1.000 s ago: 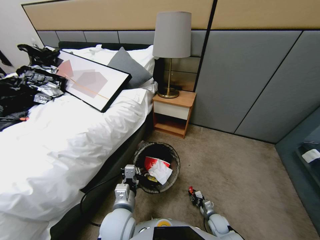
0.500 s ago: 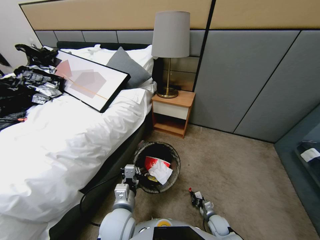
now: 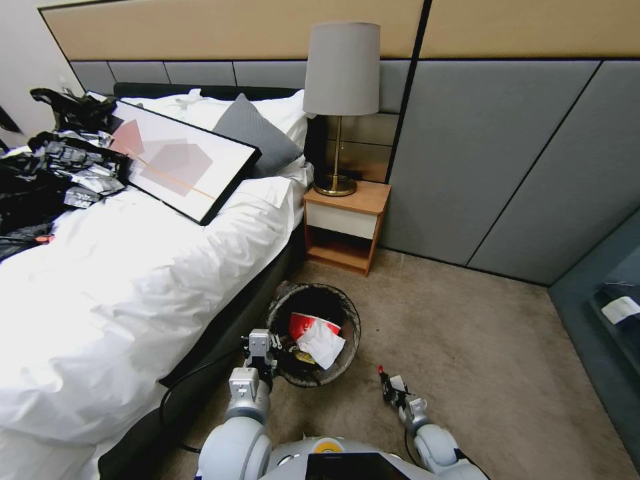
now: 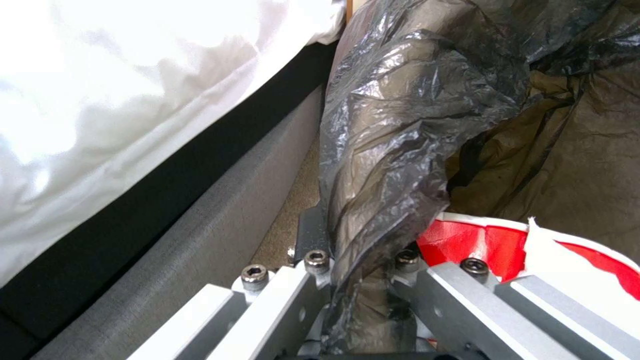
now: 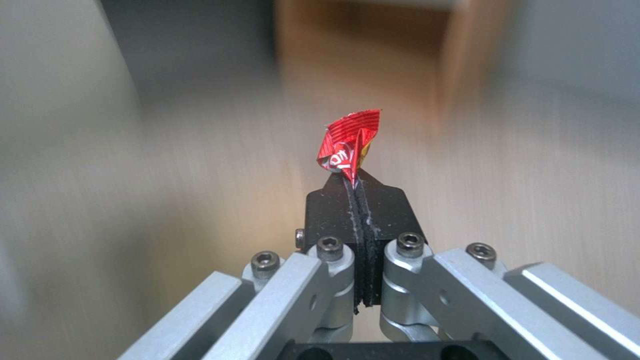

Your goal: Pick up the trash bin, then pick up the garbage from the floor and place it into the trash bin.

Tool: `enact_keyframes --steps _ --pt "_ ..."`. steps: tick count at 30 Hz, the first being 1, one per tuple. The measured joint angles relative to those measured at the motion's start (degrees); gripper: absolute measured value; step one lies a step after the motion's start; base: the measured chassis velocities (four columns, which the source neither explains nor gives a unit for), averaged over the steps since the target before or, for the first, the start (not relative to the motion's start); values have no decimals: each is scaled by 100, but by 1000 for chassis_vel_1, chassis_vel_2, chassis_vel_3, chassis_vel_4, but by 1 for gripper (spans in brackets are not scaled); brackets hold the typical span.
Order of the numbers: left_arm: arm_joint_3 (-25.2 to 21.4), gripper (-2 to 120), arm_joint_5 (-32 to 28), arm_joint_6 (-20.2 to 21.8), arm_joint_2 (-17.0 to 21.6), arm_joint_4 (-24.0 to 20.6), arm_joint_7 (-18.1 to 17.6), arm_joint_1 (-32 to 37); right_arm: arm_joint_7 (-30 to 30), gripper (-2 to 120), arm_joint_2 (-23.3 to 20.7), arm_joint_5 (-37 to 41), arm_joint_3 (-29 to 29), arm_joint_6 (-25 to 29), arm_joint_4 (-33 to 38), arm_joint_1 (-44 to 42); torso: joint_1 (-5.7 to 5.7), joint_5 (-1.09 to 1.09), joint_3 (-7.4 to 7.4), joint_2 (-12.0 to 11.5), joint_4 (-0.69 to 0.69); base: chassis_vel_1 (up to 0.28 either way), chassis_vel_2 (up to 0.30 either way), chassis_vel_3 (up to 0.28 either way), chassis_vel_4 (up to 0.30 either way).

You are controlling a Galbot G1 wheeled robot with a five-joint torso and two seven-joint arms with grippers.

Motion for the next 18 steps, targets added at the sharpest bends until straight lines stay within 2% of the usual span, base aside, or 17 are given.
enact_keyframes --steps 1,2,5,6,7,10,18 --pt "8 0 0 1 4 12 2 2 -149 0 -4 35 5 186 481 -34 0 1 0 0 0 0 0 0 0" --pt "8 0 0 1 4 12 2 2 -149 0 -4 35 5 186 481 -34 0 1 0 0 0 0 0 0 0" --pt "31 0 0 2 2 29 3 -1 -582 0 -13 25 -30 564 1466 -80 0 2 0 0 0 0 0 0 0" --pt "32 0 0 2 2 30 4 -2 -650 0 -16 29 -73 621 1774 -91 0 1 0 0 0 0 0 0 0" --pt "32 0 0 2 2 30 4 -2 -650 0 -16 29 -73 621 1774 -91 0 1 0 0 0 0 0 0 0" --pt "32 0 4 3 7 33 3 5 -945 0 -49 49 -193 749 2600 -183 0 1 0 0 0 0 0 0 0" --pt "63 0 20 3 12 66 4 8 -1345 0 -254 -40 -410 842 3111 -419 0 2 0 0 -1 0 0 0 0"
